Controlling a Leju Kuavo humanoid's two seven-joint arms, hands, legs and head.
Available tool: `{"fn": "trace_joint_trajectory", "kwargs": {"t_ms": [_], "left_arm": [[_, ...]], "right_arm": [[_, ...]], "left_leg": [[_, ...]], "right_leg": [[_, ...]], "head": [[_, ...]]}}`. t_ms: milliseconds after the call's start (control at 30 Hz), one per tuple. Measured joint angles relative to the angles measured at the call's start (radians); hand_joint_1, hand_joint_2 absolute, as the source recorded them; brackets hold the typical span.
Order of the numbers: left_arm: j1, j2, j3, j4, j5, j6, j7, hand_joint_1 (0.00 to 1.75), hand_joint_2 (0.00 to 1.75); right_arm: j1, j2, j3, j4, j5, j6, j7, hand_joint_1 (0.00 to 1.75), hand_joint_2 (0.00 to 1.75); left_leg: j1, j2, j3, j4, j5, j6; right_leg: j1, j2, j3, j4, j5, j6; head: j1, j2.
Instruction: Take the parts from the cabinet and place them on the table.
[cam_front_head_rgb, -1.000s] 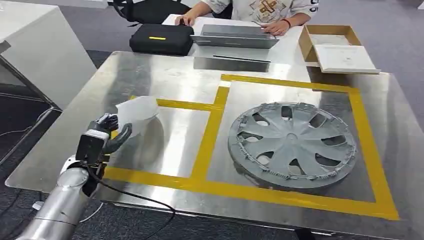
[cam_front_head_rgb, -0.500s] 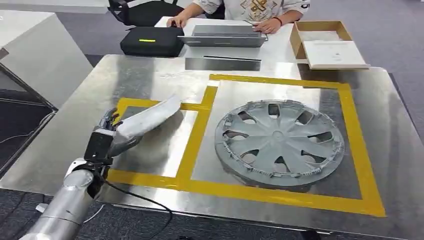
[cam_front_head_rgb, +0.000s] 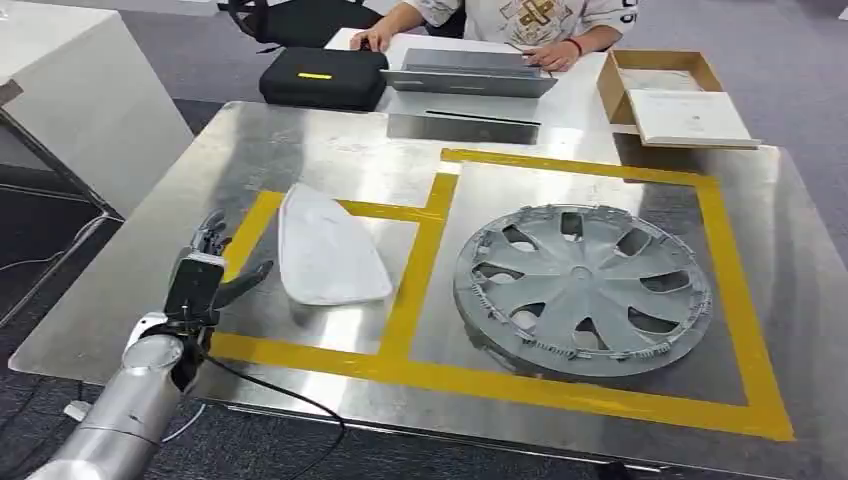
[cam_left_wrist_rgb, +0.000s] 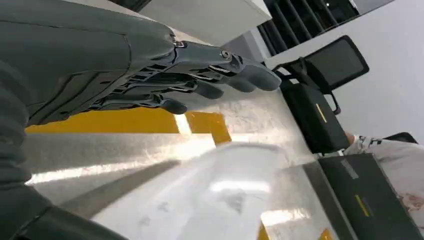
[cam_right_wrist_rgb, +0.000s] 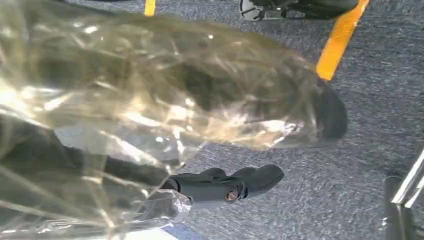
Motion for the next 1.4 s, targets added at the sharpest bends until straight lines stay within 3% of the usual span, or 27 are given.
{"fn": "trace_joint_trajectory", "kwargs": {"t_ms": [33, 100, 167, 267, 333, 367, 433, 467, 567, 633, 667, 700, 733, 800, 833, 900, 967, 1000, 1033, 1067, 1133, 1167, 1200, 1333, 1400], "left_arm": [[0.000, 0.000, 0.000, -0.005, -0.004, 0.010, 0.000, 0.00, 0.00], [0.000, 0.000, 0.000, -0.033, -0.027, 0.054, -0.008, 0.00, 0.00], [-0.003, 0.000, 0.000, -0.076, -0.053, 0.113, -0.015, 0.00, 0.00], [-0.008, -0.005, -0.002, -0.186, -0.054, 0.191, -0.019, 0.00, 0.00], [-0.014, -0.011, -0.007, -0.271, -0.037, 0.221, -0.021, 0.00, 0.00], [-0.022, -0.013, -0.013, -0.309, -0.037, 0.230, -0.021, 0.00, 0.00], [-0.023, -0.016, -0.030, -0.372, -0.034, 0.247, -0.021, 0.00, 0.00], [-0.022, -0.018, -0.036, -0.396, -0.034, 0.250, -0.021, 0.00, 0.00], [-0.021, -0.020, -0.049, -0.436, -0.037, 0.265, -0.021, 0.00, 0.00], [-0.023, -0.023, -0.063, -0.473, -0.043, 0.277, -0.022, 0.00, 0.00], [-0.024, -0.025, -0.069, -0.486, -0.045, 0.280, -0.023, 0.00, 0.00], [-0.026, -0.026, -0.076, -0.496, -0.046, 0.282, -0.023, 0.00, 0.00], [-0.026, -0.026, -0.080, -0.504, -0.046, 0.282, -0.023, 0.00, 0.00], [-0.022, -0.031, -0.085, -0.518, -0.046, 0.284, -0.023, 0.00, 0.00], [-0.022, -0.034, -0.089, -0.526, -0.045, 0.285, -0.023, 0.00, 0.00], [-0.024, -0.039, -0.108, -0.546, -0.044, 0.291, -0.023, 0.00, 0.00], [-0.019, -0.046, -0.135, -0.561, -0.045, 0.296, -0.023, 0.00, 0.00], [-0.015, -0.047, -0.152, -0.568, -0.045, 0.301, -0.019, 0.00, 0.00], [-0.009, -0.048, -0.167, -0.574, -0.045, 0.305, -0.016, 0.00, 0.00], [-0.007, -0.048, -0.179, -0.580, -0.045, 0.307, -0.015, 0.00, 0.00], [-0.006, -0.050, -0.198, -0.592, -0.045, 0.310, -0.014, 0.00, 0.00], [-0.006, -0.050, -0.205, -0.597, -0.045, 0.312, -0.014, 0.00, 0.00], [-0.007, -0.050, -0.209, -0.604, -0.045, 0.314, -0.014, 0.00, 0.00], [-0.005, -0.050, -0.222, -0.610, -0.043, 0.316, -0.012, 0.00, 0.00], [-0.006, -0.047, -0.224, -0.611, -0.043, 0.317, -0.012, 0.00, 0.00]], "right_arm": [[0.000, 0.000, 0.000, 0.000, 0.000, 0.000, 0.000, 0.00, 0.00], [-0.002, 0.000, 0.000, 0.000, -0.003, -0.001, 0.000, 0.00, 0.00], [-0.004, 0.000, 0.000, 0.000, -0.004, -0.004, 0.001, 0.00, 0.00], [0.004, 0.000, 0.000, 0.001, -0.004, -0.008, 0.006, 0.00, 0.00], [0.001, 0.000, 0.000, 0.000, -0.003, -0.013, 0.006, 0.00, 0.00], [-0.001, 0.000, 0.001, 0.001, -0.003, -0.015, 0.006, 0.00, 0.00], [-0.002, 0.003, 0.002, 0.001, -0.003, -0.016, 0.006, 0.00, 0.00], [-0.002, 0.003, 0.002, 0.001, -0.003, -0.016, 0.007, 0.00, 0.00], [-0.002, 0.003, 0.002, 0.001, -0.004, -0.018, 0.008, 0.00, 0.00], [-0.002, 0.004, 0.002, 0.001, -0.006, -0.019, 0.008, 0.00, 0.00], [-0.002, 0.006, 0.002, 0.001, -0.006, -0.019, 0.008, 0.00, 0.00], [-0.004, 0.006, 0.002, 0.001, -0.006, -0.019, 0.008, 0.00, 0.00], [-0.004, 0.006, 0.002, 0.001, -0.006, -0.019, 0.008, 0.00, 0.00], [-0.002, 0.007, 0.002, 0.001, -0.008, -0.020, 0.008, 0.00, 0.00], [-0.002, 0.007, 0.002, 0.001, -0.010, -0.022, 0.008, 0.00, 0.00], [-0.002, 0.007, 0.002, 0.001, -0.011, -0.024, 0.008, 0.00, 0.00], [-0.002, 0.007, 0.002, 0.001, -0.011, -0.024, 0.008, 0.00, 0.00], [-0.002, 0.007, 0.002, 0.001, -0.012, -0.024, 0.008, 0.00, 0.00], [-0.001, 0.007, 0.002, 0.001, -0.013, -0.024, 0.008, 0.00, 0.00], [-0.001, 0.008, 0.002, 0.001, -0.014, -0.024, 0.008, 0.00, 0.00], [-0.003, 0.008, 0.002, 0.001, -0.014, -0.024, 0.008, 0.00, 0.00], [-0.005, 0.008, 0.002, 0.001, -0.014, -0.024, 0.008, 0.00, 0.00], [-0.007, 0.008, 0.002, 0.001, -0.014, -0.024, 0.008, 0.00, 0.00], [-0.001, 0.009, 0.002, 0.001, -0.014, -0.026, 0.009, 0.00, 0.00], [-0.004, 0.009, 0.001, 0.001, -0.014, -0.029, 0.009, 0.00, 0.00]], "left_leg": [[0.000, -0.001, 0.001, 0.000, -0.001, -0.001], [0.000, -0.001, 0.006, 0.001, -0.004, -0.006], [-0.009, -0.001, 0.001, 0.009, -0.007, -0.014], [-0.006, -0.001, -0.002, 0.008, -0.004, -0.026], [-0.004, -0.001, -0.011, 0.036, -0.034, -0.039], [-0.003, -0.001, -0.037, 0.098, -0.073, -0.043], [-0.001, -0.001, -0.112, 0.264, -0.147, -0.048], [0.000, -0.001, -0.138, 0.317, -0.159, -0.049], [0.000, -0.001, -0.123, 0.280, -0.110, -0.046], [0.000, -0.001, -0.042, 0.114, -0.013, -0.038], [0.000, -0.001, -0.012, 0.046, 0.007, -0.033], [-0.004, -0.001, 0.000, 0.024, -0.003, -0.032], [-0.005, -0.001, -0.001, 0.017, -0.012, -0.028], [-0.007, -0.002, -0.006, 0.020, -0.008, -0.022], [-0.002, -0.001, -0.005, 0.011, -0.001, -0.011], [0.002, 0.000, -0.007, 0.009, 0.005, 0.000], [0.000, 0.000, -0.013, 0.009, 0.008, 0.005], [-0.001, 0.000, -0.016, 0.010, 0.009, 0.006], [-0.001, 0.000, -0.017, 0.010, 0.012, 0.005], [-0.001, 0.000, -0.018, 0.010, 0.013, 0.005], [-0.001, -0.001, -0.018, 0.010, 0.017, 0.000], [-0.001, -0.001, -0.018, 0.010, 0.019, -0.003], [-0.010, -0.001, -0.024, 0.016, 0.020, -0.009], [-0.007, -0.002, -0.034, 0.015, 0.038, -0.030], [-0.004, -0.001, -0.043, 0.035, 0.002, -0.039]], "right_leg": [[0.000, 0.000, 0.025, -0.054, 0.038, -0.001], [-0.001, -0.001, 0.118, -0.243, 0.131, -0.006], [0.002, -0.001, 0.159, -0.313, 0.125, -0.014], [0.004, 0.000, 0.151, -0.304, 0.125, -0.026], [-0.004, -0.001, 0.157, -0.311, 0.130, -0.040], [-0.004, -0.002, 0.157, -0.311, 0.129, -0.046], [-0.004, -0.002, 0.158, -0.311, 0.127, -0.049], [-0.004, -0.002, 0.158, -0.310, 0.127, -0.049], [-0.004, -0.001, 0.161, -0.310, 0.127, -0.049], [-0.004, 0.001, 0.169, -0.310, 0.124, -0.045], [-0.003, 0.001, 0.170, -0.310, 0.122, -0.041], [0.004, 0.002, 0.165, -0.303, 0.119, -0.035], [0.003, 0.002, 0.157, -0.303, 0.122, -0.030], [0.000, 0.001, 0.157, -0.305, 0.128, -0.020], [0.003, 0.002, 0.156, -0.304, 0.125, -0.015], [-0.001, 0.000, 0.121, -0.232, 0.063, -0.005], [-0.004, 0.000, 0.051, -0.065, -0.017, 0.003], [-0.004, 0.000, 0.024, -0.002, -0.038, 0.005], [-0.004, 0.000, 0.023, 0.010, -0.031, 0.006], [-0.004, 0.000, 0.044, -0.027, -0.005, 0.005], [-0.003, 0.000, 0.141, -0.198, 0.076, -0.002], [-0.003, 0.000, 0.188, -0.282, 0.102, -0.008], [0.002, 0.001, 0.204, -0.319, 0.092, -0.010], [0.001, 0.001, 0.195, -0.317, 0.109, -0.029], [-0.005, -0.003, 0.191, -0.320, 0.120, -0.039]], "head": [[0.001, 0.000], [0.001, 0.000], [0.000, 0.000], [-0.002, 0.000], [-0.004, 0.000], [-0.007, 0.000], [-0.006, 0.000], [-0.006, 0.000], [-0.007, 0.000], [-0.007, 0.000], [-0.006, 0.000], [-0.005, 0.000], [-0.005, 0.000], [-0.005, 0.000], [-0.005, 0.000], [0.002, 0.000], [0.000, 0.000], [0.001, 0.000], [0.000, 0.000], [0.000, 0.000], [0.000, 0.000], [0.001, 0.000], [0.001, 0.000], [0.000, 0.000], [-0.003, 0.000]]}}
